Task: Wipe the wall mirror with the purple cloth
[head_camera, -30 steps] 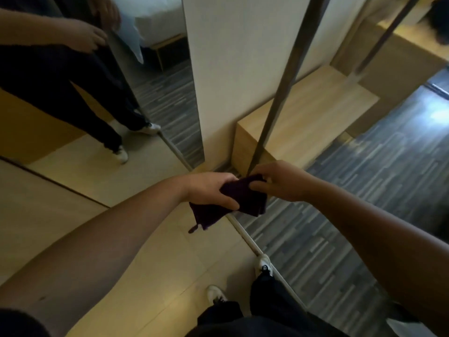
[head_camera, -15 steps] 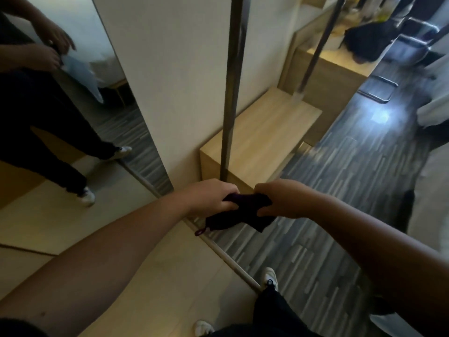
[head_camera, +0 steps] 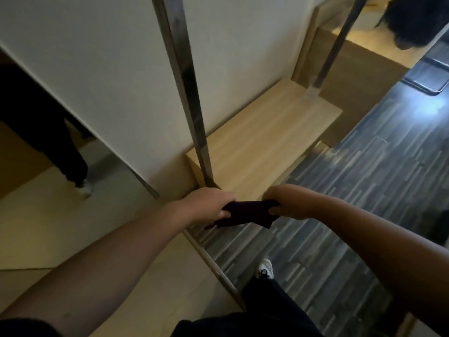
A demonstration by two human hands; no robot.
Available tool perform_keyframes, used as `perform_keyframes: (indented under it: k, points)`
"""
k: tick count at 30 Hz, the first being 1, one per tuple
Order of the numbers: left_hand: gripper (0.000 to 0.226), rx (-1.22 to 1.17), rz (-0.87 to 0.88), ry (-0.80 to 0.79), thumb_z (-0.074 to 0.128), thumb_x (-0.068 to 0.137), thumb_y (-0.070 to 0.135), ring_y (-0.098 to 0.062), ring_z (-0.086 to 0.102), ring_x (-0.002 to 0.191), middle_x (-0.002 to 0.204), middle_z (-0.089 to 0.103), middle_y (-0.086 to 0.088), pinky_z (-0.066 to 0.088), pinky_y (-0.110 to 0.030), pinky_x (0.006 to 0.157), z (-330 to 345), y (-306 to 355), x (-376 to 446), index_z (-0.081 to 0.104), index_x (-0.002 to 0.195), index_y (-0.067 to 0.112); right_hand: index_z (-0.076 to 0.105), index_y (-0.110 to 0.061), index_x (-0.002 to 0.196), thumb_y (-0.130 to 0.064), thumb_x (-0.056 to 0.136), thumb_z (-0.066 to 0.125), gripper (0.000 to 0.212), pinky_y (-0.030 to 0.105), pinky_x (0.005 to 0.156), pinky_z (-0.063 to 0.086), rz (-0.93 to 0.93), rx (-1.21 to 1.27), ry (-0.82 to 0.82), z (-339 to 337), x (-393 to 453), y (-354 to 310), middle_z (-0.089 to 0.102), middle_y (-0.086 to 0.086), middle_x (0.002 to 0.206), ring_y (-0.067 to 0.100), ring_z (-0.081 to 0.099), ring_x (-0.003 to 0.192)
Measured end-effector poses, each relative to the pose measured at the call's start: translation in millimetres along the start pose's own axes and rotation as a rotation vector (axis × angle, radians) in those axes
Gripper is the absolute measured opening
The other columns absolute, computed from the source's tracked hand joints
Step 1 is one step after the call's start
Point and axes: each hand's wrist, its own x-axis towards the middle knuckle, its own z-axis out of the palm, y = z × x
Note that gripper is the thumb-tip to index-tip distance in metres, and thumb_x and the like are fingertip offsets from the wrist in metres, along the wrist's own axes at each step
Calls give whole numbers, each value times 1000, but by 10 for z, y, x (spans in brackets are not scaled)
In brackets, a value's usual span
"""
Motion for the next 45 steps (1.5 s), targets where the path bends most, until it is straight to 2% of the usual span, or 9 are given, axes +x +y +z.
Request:
perform_keyframes:
  k: [12,17,20,23,25,27,30,39,45]
  points:
    - [16,2,-159,196,58,95,18,-22,62,91,103,66,0,54,-41,76,673,-770,1754,60,111,19,60,-19,120,-20,97,54,24,38,84,54,72,108,104,245,1498,1475,63,1,106,18,61,90]
    - [14,229,-136,435,68,84,5,-29,61,74,85,65,-9,48,-37,60,910,-1249,2423,64,97,8,58,-12,117,-11,97,53,21,39,89,51,61,49,419,331,2262,1862,59,6,112,22,59,93]
    - [20,258,-185,527,72,82,6,-29,64,81,93,67,-12,54,-38,68,1151,-1397,2668,62,100,7,57,-10,117,-4,89,60,29,43,96,47,8,-120,596,580,2588,2013,59,10,114,28,58,101]
    - [37,209,-225,428,71,85,8,-31,60,114,125,63,-14,51,-42,95,1617,-1467,2685,59,120,6,51,-13,128,-9,84,67,48,44,110,39,-49,-222,444,1054,2784,2090,54,9,130,29,52,120]
    - [54,171,-265,204,53,99,15,-32,31,144,158,30,-15,30,-46,116,1969,-1458,2591,35,149,8,33,-12,147,-27,95,57,60,44,120,22,-26,-213,274,1420,2809,2107,31,14,155,31,30,143]
    - [64,159,-320,67,34,106,36,-31,3,152,164,-7,-12,10,-49,123,2212,-1440,2516,4,157,10,5,-11,156,-51,102,30,72,47,123,3,48,-192,179,1699,2782,2110,-5,12,164,28,-3,152]
    - [78,184,-379,-3,20,102,59,-29,-10,151,155,-28,-9,0,-52,122,2306,-1370,2501,-14,154,11,-10,-11,154,-66,95,6,82,50,120,-10,87,-245,179,1866,2751,2069,-24,11,158,25,-21,147]
    - [82,146,-438,-95,20,101,62,-29,-11,151,161,-25,-8,-1,-55,121,2123,-1261,2546,-15,155,12,-18,-11,152,-72,93,14,91,55,119,-9,108,-283,9,1629,2738,2008,-35,11,150,26,-29,142]
    - [66,17,-498,-95,32,106,41,-28,11,151,165,2,-11,12,-49,122,1897,-1145,2317,5,158,11,-1,-15,156,-56,101,27,75,55,121,4,86,-170,13,1336,2657,1886,-5,10,164,28,-5,152]
